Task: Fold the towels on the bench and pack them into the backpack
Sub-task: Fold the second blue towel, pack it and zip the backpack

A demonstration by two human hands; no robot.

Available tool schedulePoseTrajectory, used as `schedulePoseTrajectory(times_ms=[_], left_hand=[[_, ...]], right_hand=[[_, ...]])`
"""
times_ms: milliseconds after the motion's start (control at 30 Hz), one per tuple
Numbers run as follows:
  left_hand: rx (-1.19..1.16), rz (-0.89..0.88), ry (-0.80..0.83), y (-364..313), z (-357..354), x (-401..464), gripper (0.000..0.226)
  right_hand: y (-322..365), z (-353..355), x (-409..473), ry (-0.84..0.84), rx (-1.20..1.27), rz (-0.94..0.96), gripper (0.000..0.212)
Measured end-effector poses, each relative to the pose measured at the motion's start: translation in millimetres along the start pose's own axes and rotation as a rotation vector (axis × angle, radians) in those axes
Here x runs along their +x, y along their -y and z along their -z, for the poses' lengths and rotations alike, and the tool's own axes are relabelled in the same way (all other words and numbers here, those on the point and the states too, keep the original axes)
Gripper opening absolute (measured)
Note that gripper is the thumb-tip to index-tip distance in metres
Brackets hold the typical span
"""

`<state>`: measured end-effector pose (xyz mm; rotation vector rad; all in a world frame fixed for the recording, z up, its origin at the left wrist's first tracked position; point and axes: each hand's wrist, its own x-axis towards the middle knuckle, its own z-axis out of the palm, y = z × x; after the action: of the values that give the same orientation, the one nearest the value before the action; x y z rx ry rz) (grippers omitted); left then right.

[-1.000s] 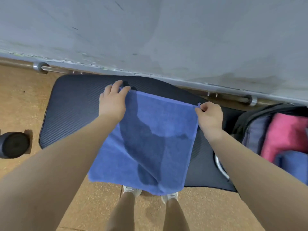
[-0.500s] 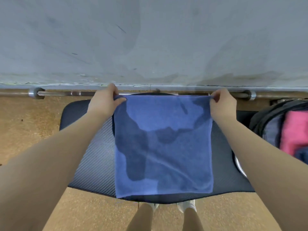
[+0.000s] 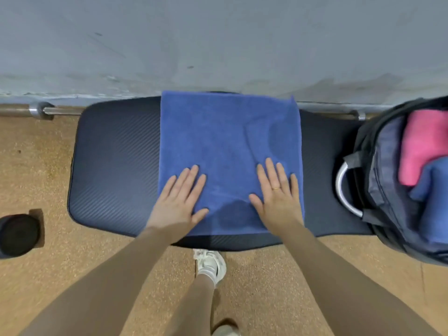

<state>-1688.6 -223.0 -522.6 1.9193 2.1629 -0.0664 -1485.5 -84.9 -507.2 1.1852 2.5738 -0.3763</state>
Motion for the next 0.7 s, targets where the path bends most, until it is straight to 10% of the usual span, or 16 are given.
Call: schedulePoseTrajectory(times_ms=[200, 433, 700], left_hand=[[0.089, 0.021, 0.002, 16.4, 7.1, -56.8, 0.070], [0.069, -0.150, -0.290, -9.9, 3.2, -72.1, 0.033], [-0.021, -0.184, -0.455, 0.8, -0.5, -59.9, 0.036]], right_hand=[[-45.1, 0.2, -58.6, 0.000, 0.141, -0.294, 0.064], [-50.6, -11.4, -92.6, -0.183, 0.120, 0.205, 0.022], [-66.8, -23.1, -80.0, -0.488, -0.002, 0.306, 0.015]])
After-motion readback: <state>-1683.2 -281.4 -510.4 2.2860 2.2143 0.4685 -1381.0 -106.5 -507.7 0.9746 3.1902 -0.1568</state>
